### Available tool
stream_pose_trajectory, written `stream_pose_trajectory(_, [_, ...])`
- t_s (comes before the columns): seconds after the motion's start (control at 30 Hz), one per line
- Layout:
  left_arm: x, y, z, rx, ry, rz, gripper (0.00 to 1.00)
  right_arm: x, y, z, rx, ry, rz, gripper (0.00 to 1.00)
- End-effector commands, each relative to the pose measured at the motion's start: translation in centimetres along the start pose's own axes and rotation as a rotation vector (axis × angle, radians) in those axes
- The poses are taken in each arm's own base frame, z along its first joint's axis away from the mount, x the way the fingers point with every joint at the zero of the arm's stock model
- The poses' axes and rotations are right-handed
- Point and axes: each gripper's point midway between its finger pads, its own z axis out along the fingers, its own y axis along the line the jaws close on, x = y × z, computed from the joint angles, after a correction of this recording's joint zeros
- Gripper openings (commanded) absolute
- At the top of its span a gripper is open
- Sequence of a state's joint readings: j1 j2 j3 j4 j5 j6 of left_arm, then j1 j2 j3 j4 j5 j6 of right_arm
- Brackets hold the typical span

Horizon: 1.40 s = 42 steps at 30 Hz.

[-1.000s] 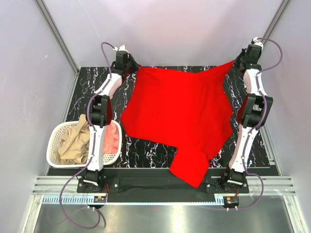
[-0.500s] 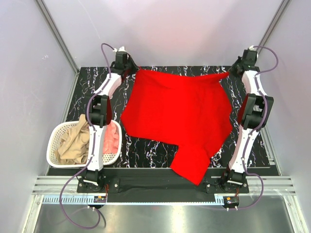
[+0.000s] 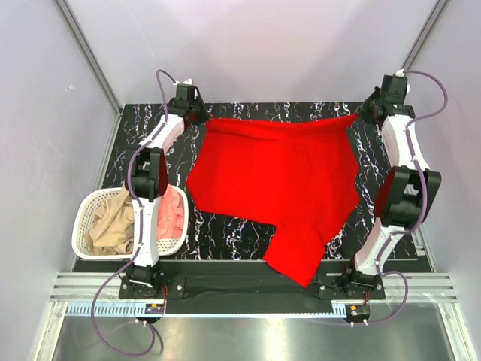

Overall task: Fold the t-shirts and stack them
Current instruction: Flatten the tshirt out, then fold the tshirt

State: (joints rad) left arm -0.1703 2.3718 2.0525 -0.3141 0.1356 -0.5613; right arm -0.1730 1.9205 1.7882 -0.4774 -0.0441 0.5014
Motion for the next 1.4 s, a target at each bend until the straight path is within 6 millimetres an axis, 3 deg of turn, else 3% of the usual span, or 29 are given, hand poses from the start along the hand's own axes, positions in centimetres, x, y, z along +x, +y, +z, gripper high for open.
stream_pose_trajectory(0.0, [-3.8, -2.1, -4.0, 0.031, -0.089, 0.042, 0.00, 0.5, -0.4, -3.3, 0.020, -0.009, 0.049, 0.00])
stream_pose_trajectory(0.03, [-3.5, -1.9, -4.0, 0.025, -0.080, 0.044, 0.00, 1.7, -1.2, -3.3, 0.036, 0.016, 0.050, 0.00])
stream_pose_trajectory(0.33, [-2.1, -1.0, -4.6, -0.003, -0.043, 0.053, 0.00, 4.8, -3.1, -6.2, 0.071, 0.046, 0.097, 0.00])
stream_pose_trajectory(0.6, [-1.3, -0.4, -4.5, -0.019, -0.015, 0.056, 0.00, 5.9, -4.5, -8.7, 0.120, 0.026, 0.129, 0.00])
stream_pose_trajectory(0.77, [-1.0, -0.3, -4.0, -0.017, -0.007, 0.051, 0.00, 7.6, -5.5, -9.9, 0.151, 0.048, 0.189, 0.00])
stream_pose_trajectory(1.37, [1.0, 1.1, -3.1, -0.049, 0.041, 0.041, 0.00, 14.0, -8.8, -10.2, 0.260, 0.207, 0.265, 0.00])
